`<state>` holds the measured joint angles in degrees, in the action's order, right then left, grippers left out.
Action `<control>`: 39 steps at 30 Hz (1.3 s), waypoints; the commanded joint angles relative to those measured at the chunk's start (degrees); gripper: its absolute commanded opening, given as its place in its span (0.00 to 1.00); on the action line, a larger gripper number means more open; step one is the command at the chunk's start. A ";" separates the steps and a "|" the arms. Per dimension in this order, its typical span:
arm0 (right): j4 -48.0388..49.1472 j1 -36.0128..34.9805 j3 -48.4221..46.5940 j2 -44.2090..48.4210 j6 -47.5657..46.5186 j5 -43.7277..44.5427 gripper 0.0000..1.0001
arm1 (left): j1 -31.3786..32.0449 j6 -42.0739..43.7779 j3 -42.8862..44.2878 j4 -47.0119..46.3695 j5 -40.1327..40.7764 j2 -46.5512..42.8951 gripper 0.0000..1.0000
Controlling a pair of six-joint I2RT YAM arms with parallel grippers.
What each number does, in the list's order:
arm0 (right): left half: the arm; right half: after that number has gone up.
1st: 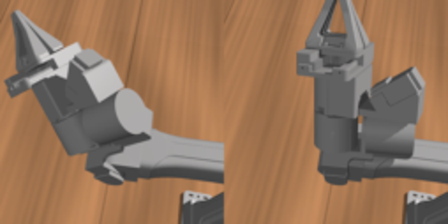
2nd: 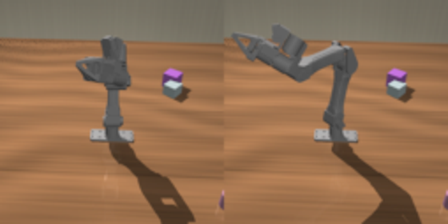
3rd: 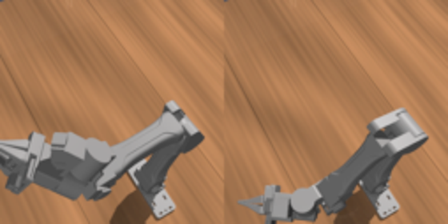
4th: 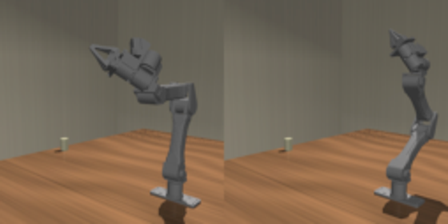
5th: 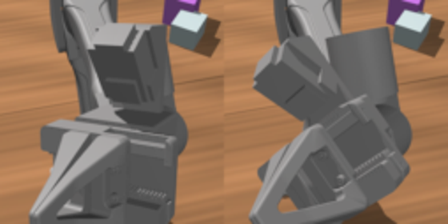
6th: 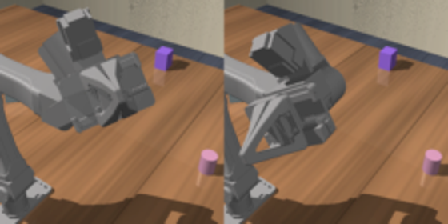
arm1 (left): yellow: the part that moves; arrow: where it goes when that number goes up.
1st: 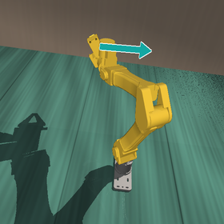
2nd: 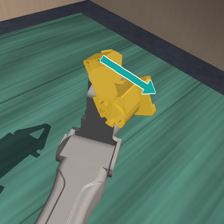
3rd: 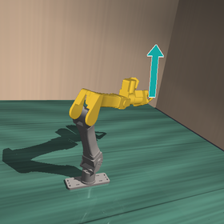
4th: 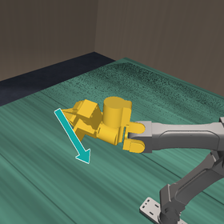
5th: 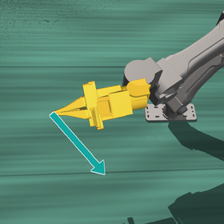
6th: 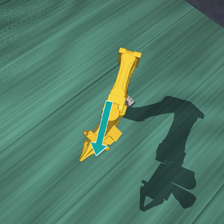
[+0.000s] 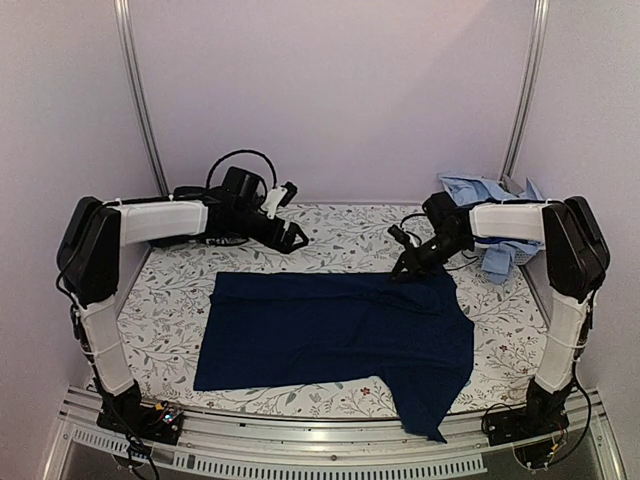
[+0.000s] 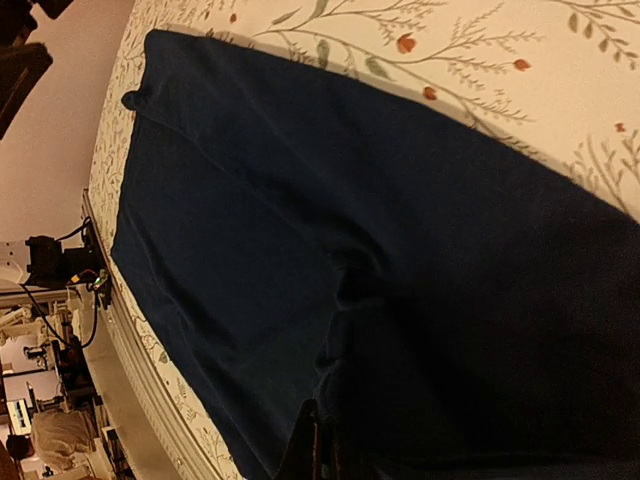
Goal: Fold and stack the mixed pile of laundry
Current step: Adjust the 1/3-folded shirt at the center of the board.
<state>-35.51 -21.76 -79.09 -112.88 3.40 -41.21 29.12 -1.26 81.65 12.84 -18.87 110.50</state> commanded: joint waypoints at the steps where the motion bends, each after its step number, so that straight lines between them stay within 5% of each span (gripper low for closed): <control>1: -2.21 -5.28 5.40 4.99 0.00 -1.14 0.01 | -1.08 1.03 -2.80 0.13 1.09 -3.42 0.98; 7: -4.89 -10.06 8.22 7.52 -1.39 -1.58 0.12 | -1.58 2.51 -4.90 1.58 2.48 -5.40 0.99; 15: -2.96 -7.70 7.47 14.45 -2.02 -6.56 0.47 | -2.69 2.90 -7.10 1.57 2.38 -7.91 1.00; 23: -2.26 3.75 4.90 9.41 2.75 5.35 0.48 | -2.73 1.95 -6.87 0.91 2.10 -7.58 1.00; 39: -4.89 3.79 1.55 -2.78 -2.70 4.00 0.48 | -2.82 3.24 -6.41 1.57 2.77 -6.14 1.00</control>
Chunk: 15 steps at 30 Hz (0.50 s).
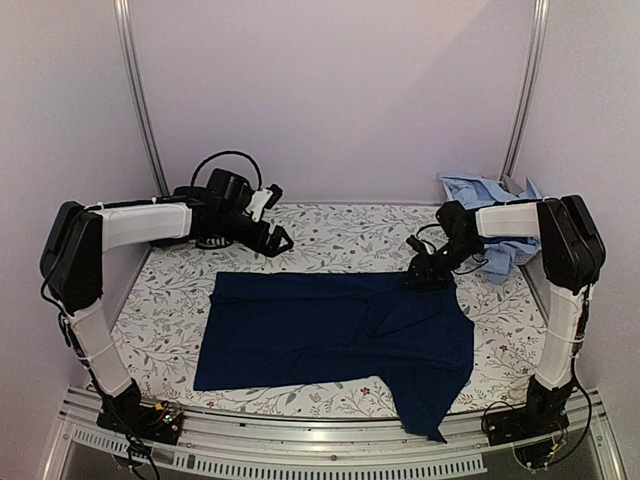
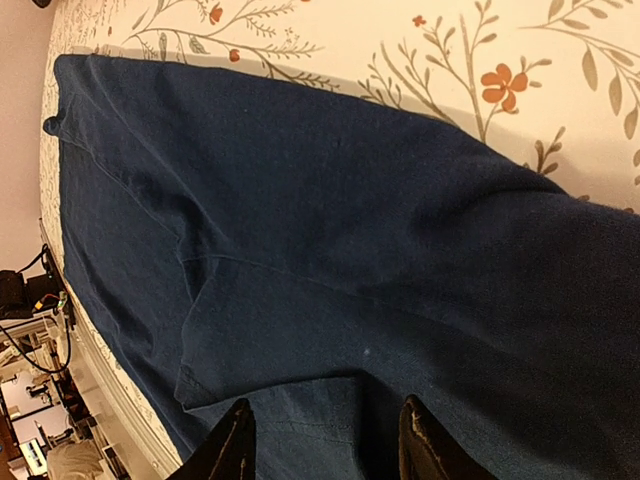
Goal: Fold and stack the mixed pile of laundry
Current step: Adjust the 1/3-folded shirt at the center of the board.
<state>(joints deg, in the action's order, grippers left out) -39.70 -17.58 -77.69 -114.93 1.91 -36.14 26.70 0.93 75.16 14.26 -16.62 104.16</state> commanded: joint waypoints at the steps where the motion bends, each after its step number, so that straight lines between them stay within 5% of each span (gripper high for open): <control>1: -0.81 -0.60 0.48 -0.80 -1.25 -1.26 0.48 | -0.36 1.18 0.08 0.20 0.54 0.29 1.00; 9: -0.56 -1.87 3.98 -0.18 -1.30 -2.78 0.37 | -0.75 1.83 0.83 0.60 1.68 0.79 1.00; 15: -1.19 -2.19 7.80 2.67 -1.29 -2.19 0.03 | -1.15 1.43 0.18 0.49 2.81 0.15 1.00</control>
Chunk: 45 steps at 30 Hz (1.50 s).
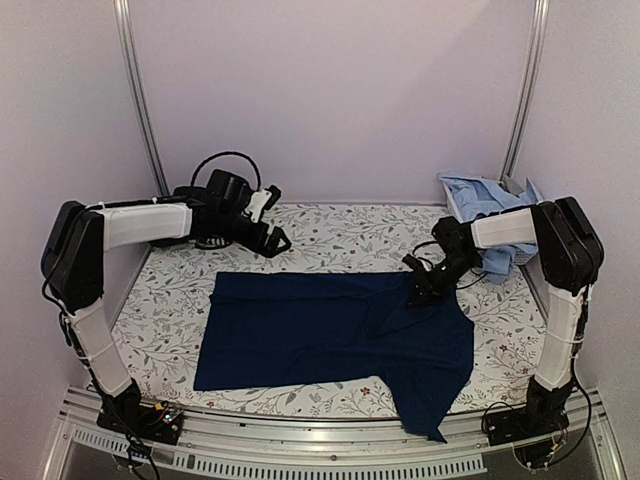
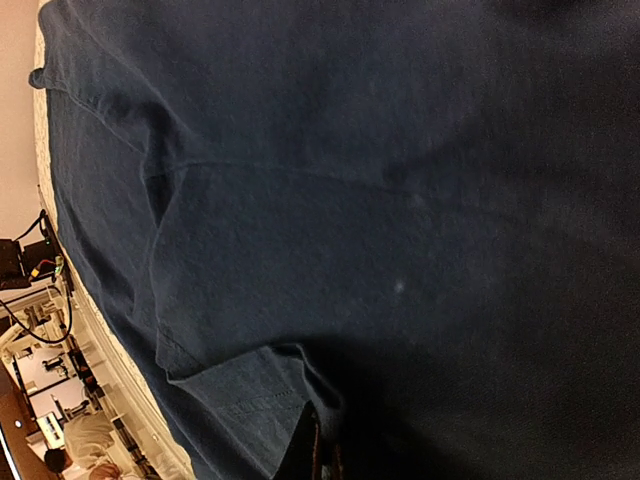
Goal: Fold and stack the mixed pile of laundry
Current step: Adjust the 1/3-folded shirt at the center of the board.
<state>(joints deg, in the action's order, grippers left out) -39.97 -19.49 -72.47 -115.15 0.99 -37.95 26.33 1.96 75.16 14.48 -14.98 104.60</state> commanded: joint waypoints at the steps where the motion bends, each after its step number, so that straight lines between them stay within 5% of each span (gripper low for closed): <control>1: -0.59 -0.29 3.57 4.56 -0.38 -0.49 0.02 | -0.84 0.15 -0.09 0.10 1.18 -0.60 1.00; 18: -1.97 -2.92 23.67 24.55 4.16 -0.30 0.12 | -1.50 -1.70 -9.44 1.20 2.89 -7.35 1.00; 23: -8.52 -3.08 20.68 25.65 6.21 0.85 0.26 | -3.08 -3.84 -10.46 2.59 2.97 -8.37 1.00; 27: -11.84 -2.31 15.26 26.96 6.31 3.47 0.60 | -6.29 -8.25 -11.10 4.18 2.26 -9.17 1.00; 29: -9.83 -0.01 12.69 28.03 7.61 4.68 0.67 | -7.69 -11.22 -12.31 4.03 1.45 -9.98 1.00; 37: -4.65 8.90 -1.80 17.32 9.33 14.60 0.54 | -14.24 -21.94 -18.13 0.83 0.23 -12.85 1.00; 45: -1.89 10.15 -6.09 7.21 9.60 16.98 0.49 | -20.73 -26.88 -18.55 2.00 -1.84 -11.32 0.97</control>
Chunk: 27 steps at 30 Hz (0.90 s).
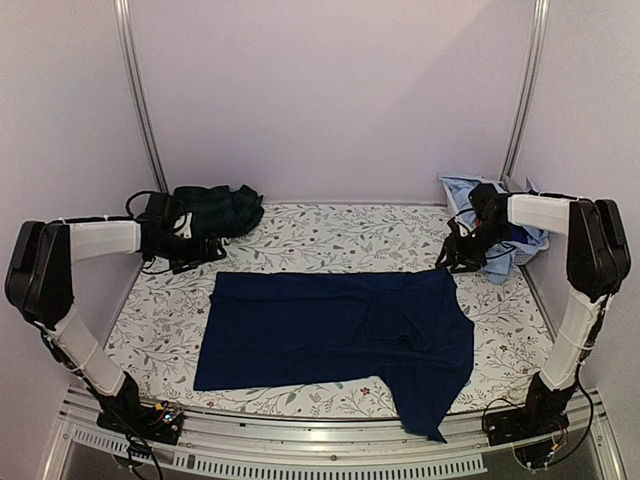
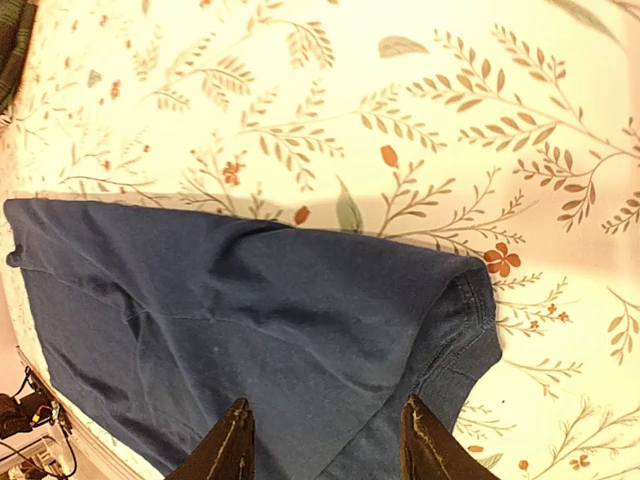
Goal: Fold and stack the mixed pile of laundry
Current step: Move the 1/3-folded T-shirt to the center of the board.
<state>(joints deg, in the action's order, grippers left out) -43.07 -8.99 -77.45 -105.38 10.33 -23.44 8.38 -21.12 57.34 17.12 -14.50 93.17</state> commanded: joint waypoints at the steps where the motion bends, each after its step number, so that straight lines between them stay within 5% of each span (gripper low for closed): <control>1: 1.55 -0.34 -1.27 -3.43 0.23 2.63 0.49 | -3.37 -4.26 -1.20 -0.83 -2.61 0.21 0.96; 10: 5.26 -0.36 -2.69 -8.46 0.53 2.00 0.43 | -6.40 -4.98 -3.07 -2.44 -6.37 2.62 0.85; 18: 5.77 -0.22 -5.37 -11.56 0.20 3.19 0.19 | -6.41 -5.18 -1.92 -5.03 -9.97 7.57 0.74; 22: 5.87 -0.03 -5.35 -12.34 0.04 3.58 0.05 | -6.30 -5.20 0.59 -5.35 -13.16 11.67 0.61; 27: 6.10 0.59 -5.10 -12.23 -0.25 4.39 0.00 | -6.01 -4.97 1.20 -6.19 -13.87 14.03 0.55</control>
<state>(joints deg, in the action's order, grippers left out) -37.87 -8.95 -81.49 -116.55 10.52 -20.45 2.35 -26.48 57.08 12.69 -26.22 105.75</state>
